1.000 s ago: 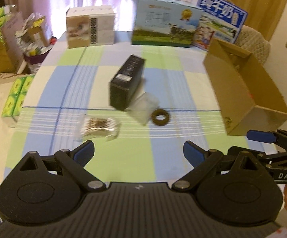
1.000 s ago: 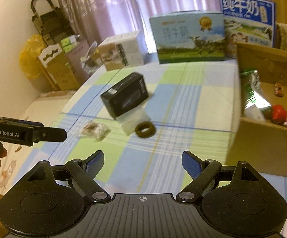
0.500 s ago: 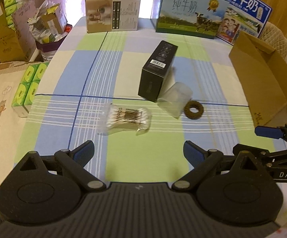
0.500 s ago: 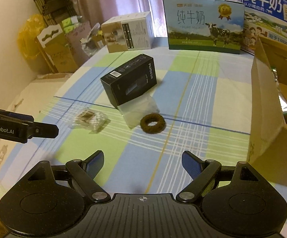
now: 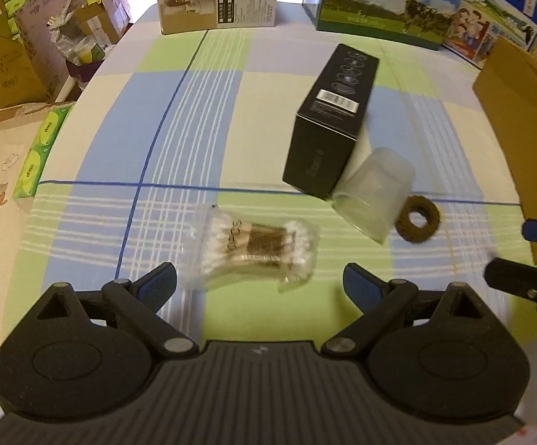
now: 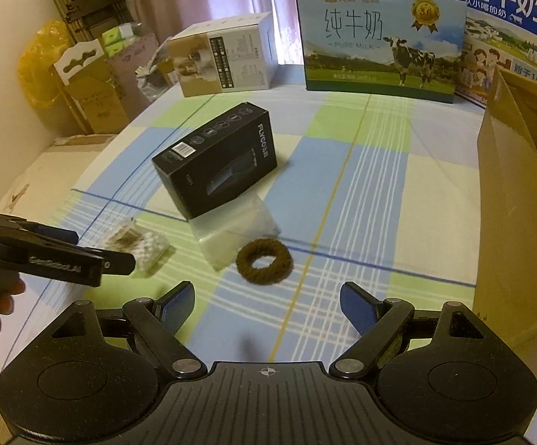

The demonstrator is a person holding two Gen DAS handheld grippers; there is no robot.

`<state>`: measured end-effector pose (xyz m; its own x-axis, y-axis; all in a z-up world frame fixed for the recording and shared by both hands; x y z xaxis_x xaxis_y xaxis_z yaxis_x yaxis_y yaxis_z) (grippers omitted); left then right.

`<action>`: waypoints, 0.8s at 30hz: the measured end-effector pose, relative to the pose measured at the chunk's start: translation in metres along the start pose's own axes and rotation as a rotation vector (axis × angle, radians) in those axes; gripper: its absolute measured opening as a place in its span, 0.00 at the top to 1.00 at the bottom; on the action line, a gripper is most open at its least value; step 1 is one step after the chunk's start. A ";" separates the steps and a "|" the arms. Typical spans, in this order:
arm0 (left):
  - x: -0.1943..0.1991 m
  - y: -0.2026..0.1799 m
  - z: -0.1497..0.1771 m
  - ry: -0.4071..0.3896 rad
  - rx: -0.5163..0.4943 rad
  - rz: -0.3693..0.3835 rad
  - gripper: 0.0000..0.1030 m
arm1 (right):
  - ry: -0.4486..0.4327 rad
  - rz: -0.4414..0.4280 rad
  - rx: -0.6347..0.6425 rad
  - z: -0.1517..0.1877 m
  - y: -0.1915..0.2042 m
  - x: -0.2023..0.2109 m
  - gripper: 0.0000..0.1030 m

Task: Organize objects
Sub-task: 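Grasp the bagged cotton swabs with the left tool while the right tool grasps the clear plastic cup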

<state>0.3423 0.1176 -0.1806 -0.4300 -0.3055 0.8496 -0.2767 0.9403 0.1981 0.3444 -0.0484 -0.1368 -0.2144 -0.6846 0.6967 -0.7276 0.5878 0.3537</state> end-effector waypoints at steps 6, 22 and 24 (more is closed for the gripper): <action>-0.026 -0.003 -0.006 0.025 -0.015 -0.019 0.08 | 0.011 -0.007 0.000 -0.007 -0.007 -0.013 0.20; -0.037 0.025 -0.009 0.025 0.028 -0.006 0.32 | 0.088 -0.092 0.087 -0.027 -0.003 -0.072 0.19; -0.037 0.030 -0.009 0.030 0.033 -0.013 0.32 | 0.090 -0.092 0.109 -0.030 -0.002 -0.079 0.18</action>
<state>0.3577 0.1587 -0.2022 -0.4003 -0.3130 0.8613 -0.3109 0.9305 0.1936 0.3822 0.0176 -0.1742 -0.0883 -0.6893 0.7190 -0.8092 0.4706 0.3518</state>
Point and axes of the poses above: each gripper's, at about its wrist camera, not at the fingertips, and x roughly against the way its jaws point, y to its left, z to its underside, the point moved 8 cm from there along -x, roughly the way its jaws point, and after that the axes turned 15 degrees about -z, right-handed, at the moved point
